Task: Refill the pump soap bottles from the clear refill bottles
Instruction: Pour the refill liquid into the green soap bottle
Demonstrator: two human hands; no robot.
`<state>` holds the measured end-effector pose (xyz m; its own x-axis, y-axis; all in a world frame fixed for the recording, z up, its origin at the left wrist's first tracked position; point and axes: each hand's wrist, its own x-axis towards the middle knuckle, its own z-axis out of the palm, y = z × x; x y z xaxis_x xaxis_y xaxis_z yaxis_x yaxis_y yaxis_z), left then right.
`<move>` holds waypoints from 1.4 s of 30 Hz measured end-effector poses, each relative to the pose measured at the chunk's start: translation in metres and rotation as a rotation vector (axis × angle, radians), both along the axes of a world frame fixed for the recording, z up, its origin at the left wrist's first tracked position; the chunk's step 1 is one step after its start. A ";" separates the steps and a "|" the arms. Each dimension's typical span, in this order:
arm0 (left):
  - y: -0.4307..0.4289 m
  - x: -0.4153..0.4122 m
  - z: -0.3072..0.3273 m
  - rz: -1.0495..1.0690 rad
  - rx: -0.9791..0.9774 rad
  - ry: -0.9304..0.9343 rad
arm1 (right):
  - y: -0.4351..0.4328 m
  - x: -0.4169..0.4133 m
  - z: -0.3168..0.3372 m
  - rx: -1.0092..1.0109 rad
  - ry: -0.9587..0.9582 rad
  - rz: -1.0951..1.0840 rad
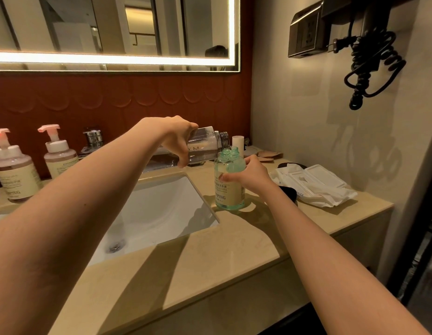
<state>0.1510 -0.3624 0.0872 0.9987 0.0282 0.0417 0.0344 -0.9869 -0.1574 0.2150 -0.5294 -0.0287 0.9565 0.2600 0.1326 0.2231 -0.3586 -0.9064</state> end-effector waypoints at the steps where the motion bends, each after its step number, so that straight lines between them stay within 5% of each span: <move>1: 0.000 0.000 0.000 0.001 0.004 -0.001 | 0.000 0.000 0.000 -0.002 0.001 -0.001; 42: 0.000 0.000 0.001 0.002 0.021 -0.003 | 0.001 -0.001 0.001 -0.011 0.014 -0.012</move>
<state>0.1514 -0.3627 0.0880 0.9985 0.0290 0.0458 0.0367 -0.9834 -0.1778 0.2139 -0.5285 -0.0276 0.9613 0.2497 0.1161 0.2058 -0.3709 -0.9056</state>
